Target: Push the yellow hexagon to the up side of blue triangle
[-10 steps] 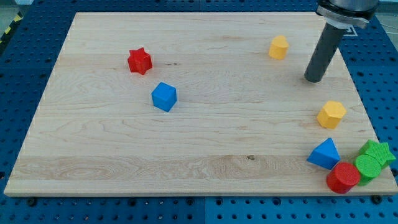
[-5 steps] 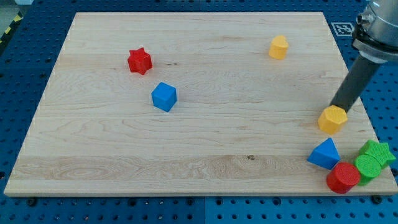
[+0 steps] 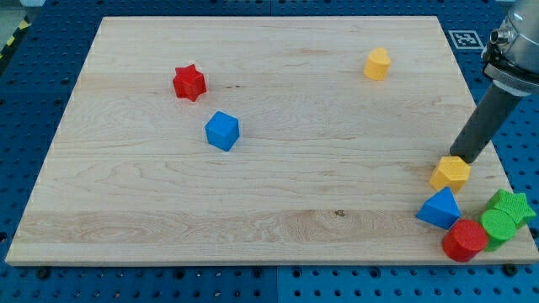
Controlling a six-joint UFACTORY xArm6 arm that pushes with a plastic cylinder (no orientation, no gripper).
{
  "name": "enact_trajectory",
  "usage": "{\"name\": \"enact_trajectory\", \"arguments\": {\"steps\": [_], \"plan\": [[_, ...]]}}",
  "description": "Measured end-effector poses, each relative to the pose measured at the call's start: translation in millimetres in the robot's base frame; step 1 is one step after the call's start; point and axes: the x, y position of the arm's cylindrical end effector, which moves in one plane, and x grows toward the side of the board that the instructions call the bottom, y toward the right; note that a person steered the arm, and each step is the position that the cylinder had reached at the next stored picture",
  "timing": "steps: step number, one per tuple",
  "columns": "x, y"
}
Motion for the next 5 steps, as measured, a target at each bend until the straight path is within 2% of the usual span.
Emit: {"name": "enact_trajectory", "arguments": {"steps": [5], "plan": [[-17, 0]]}}
